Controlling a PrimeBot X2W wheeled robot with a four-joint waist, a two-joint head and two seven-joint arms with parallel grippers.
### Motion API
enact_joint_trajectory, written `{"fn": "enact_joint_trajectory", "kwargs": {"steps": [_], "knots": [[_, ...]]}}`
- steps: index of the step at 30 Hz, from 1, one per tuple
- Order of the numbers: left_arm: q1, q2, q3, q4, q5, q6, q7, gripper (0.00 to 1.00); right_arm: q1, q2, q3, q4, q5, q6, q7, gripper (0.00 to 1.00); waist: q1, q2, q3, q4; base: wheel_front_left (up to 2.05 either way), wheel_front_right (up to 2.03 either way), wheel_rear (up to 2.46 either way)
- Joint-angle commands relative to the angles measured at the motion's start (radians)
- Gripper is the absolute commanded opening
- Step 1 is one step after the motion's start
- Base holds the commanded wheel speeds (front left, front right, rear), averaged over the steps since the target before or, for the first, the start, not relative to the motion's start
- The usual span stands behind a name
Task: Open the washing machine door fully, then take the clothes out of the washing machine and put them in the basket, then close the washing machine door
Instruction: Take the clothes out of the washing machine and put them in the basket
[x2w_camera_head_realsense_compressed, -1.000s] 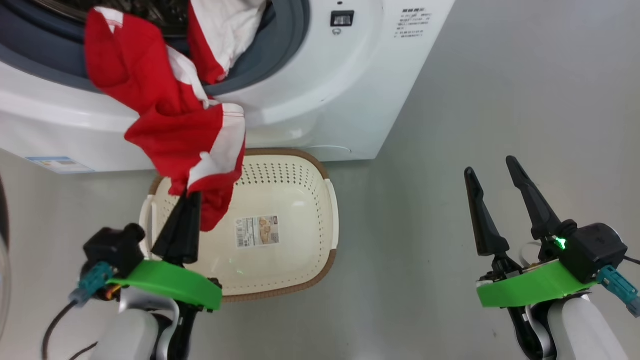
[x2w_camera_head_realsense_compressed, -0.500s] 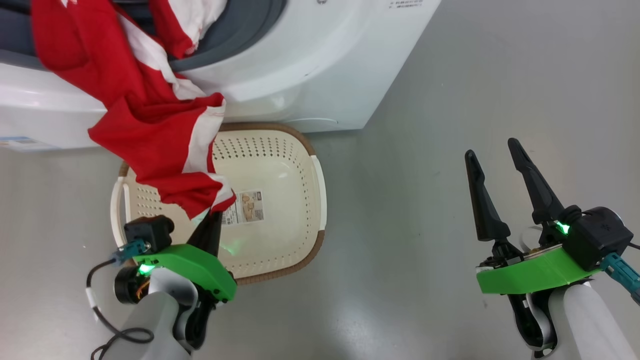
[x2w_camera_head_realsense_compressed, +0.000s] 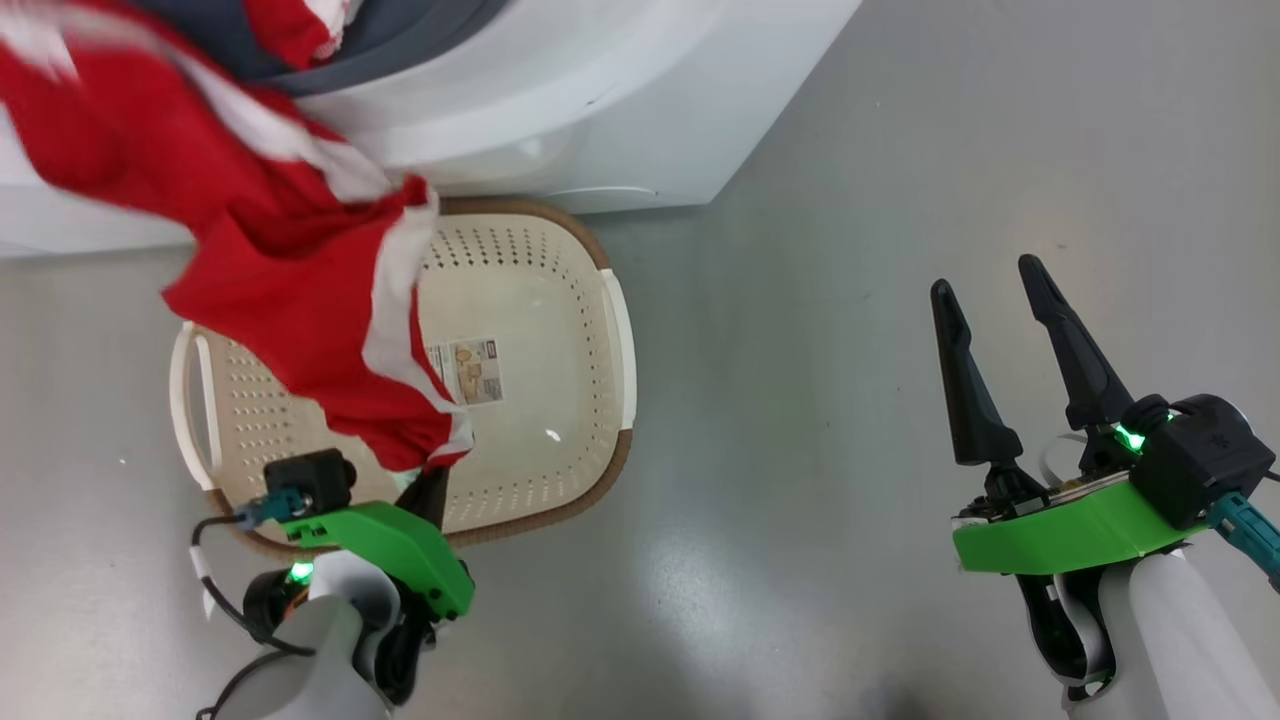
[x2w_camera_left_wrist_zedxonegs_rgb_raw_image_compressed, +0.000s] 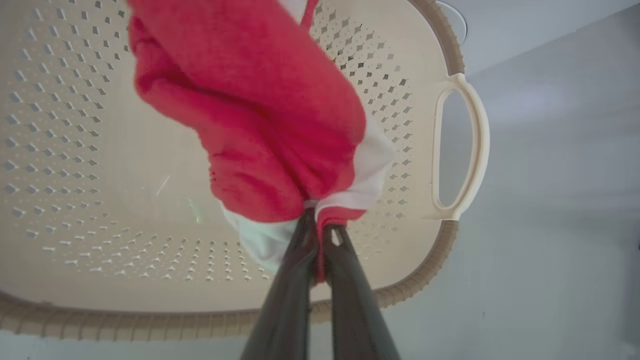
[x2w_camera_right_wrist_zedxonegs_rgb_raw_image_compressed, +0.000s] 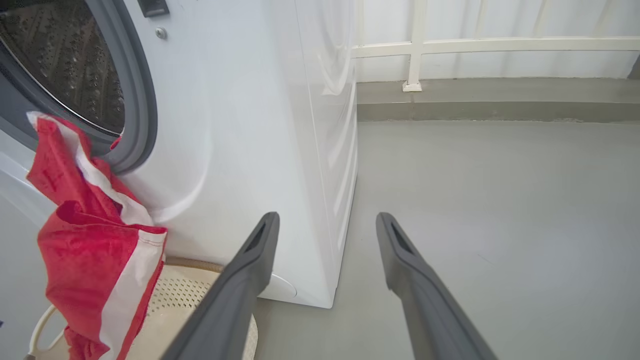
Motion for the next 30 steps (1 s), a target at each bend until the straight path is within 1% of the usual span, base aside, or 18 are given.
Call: {"fn": "enact_joint_trajectory", "kwargs": {"steps": [1,6,14,15,16,17,24,30], "knots": [[0.011,0.014,0.006,0.003,-0.005,-0.006,-0.004,0.0,-0.007,-0.003,0.022,-0.024,0.001,0.006,-0.006,1.0,0.0,-0.0001,0.013,-0.005,0.0,0.0,0.0],[0.011,0.016,-0.035,0.012,-0.038,-0.006,-0.012,0.0,-0.015,-0.003,0.025,-0.028,0.003,0.006,-0.006,1.0,0.0,-0.0001,0.035,-0.005,0.0,0.0,0.0],[-0.041,0.053,-0.061,0.053,-0.03,-0.006,-0.079,0.0,-0.02,-0.003,0.019,-0.017,0.003,0.006,-0.006,1.0,0.0,-0.0001,0.044,0.009,0.0,0.0,0.0],[-0.046,0.053,-0.058,0.058,-0.034,-0.006,-0.082,0.2,-0.021,-0.003,0.019,-0.014,0.004,0.006,-0.006,1.0,0.0,-0.0001,0.042,0.011,0.0,0.0,0.0],[-0.051,0.054,-0.057,0.062,-0.033,-0.006,-0.085,0.54,-0.022,-0.003,0.019,-0.01,0.004,0.006,-0.006,1.0,0.0,-0.0001,0.039,0.013,0.0,0.0,0.0],[-0.055,0.056,-0.058,0.065,-0.028,-0.006,-0.087,1.0,-0.023,-0.003,0.02,-0.007,0.005,0.006,-0.006,1.0,0.0,-0.0001,0.036,0.015,0.0,0.0,0.0],[-0.06,0.059,-0.051,0.072,-0.007,-0.001,-0.092,1.0,-0.022,-0.003,0.024,0.017,0.008,0.006,-0.006,1.0,0.0,-0.0001,-0.001,0.03,0.0,0.0,0.0],[-0.014,0.072,-0.018,-0.012,0.04,0.003,-0.093,1.0,-0.016,-0.003,0.022,0.032,0.005,0.006,-0.006,1.0,0.0,-0.0001,-0.063,0.048,0.0,0.0,0.0]]}}
